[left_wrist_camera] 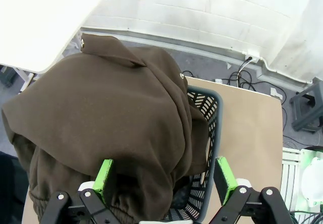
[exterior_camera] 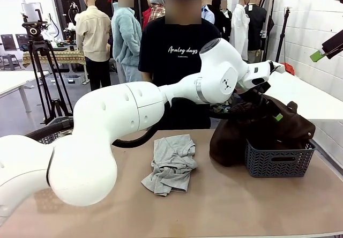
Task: Sort the tops and bottoms.
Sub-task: Sort the clothes according to human instructions.
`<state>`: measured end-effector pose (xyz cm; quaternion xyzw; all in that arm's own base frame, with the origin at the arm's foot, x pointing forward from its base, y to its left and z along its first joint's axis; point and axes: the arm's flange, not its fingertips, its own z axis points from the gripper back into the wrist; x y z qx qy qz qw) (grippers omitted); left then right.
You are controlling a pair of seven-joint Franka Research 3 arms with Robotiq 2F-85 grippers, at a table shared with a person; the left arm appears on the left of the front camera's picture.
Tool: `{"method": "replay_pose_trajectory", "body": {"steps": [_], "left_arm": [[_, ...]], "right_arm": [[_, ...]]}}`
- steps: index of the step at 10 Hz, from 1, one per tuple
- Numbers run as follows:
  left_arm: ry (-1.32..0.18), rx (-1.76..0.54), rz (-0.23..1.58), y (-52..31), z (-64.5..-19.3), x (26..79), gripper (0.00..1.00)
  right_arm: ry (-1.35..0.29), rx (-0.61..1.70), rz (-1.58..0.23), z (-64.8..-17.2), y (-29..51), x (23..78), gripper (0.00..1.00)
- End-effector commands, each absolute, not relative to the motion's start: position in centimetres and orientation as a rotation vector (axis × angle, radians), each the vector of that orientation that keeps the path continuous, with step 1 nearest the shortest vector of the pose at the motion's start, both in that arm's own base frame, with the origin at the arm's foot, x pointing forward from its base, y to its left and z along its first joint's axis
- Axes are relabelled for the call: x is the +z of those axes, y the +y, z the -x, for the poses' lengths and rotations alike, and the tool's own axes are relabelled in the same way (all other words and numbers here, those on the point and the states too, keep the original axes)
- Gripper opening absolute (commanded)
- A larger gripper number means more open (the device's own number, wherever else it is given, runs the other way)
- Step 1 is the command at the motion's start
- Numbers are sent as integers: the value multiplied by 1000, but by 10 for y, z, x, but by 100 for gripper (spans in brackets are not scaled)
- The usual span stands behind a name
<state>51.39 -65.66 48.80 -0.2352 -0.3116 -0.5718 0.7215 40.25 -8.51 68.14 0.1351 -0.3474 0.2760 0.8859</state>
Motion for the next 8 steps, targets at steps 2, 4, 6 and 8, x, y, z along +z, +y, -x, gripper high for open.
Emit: {"method": "replay_pose_trajectory", "body": {"steps": [2,4,6,8], "left_arm": [[-697,-1270,516,-656,-515,489,100],[-697,-1270,516,-656,-515,489,100],[-697,-1270,516,-656,-515,489,100],[-697,-1270,516,-656,-515,489,100]], "right_arm": [[-723,574,-282,-403,-84,680,100],[-723,574,-282,-403,-84,680,100],[-723,574,-282,-403,-84,680,100],[-723,574,-282,-403,-84,680,100]]}}
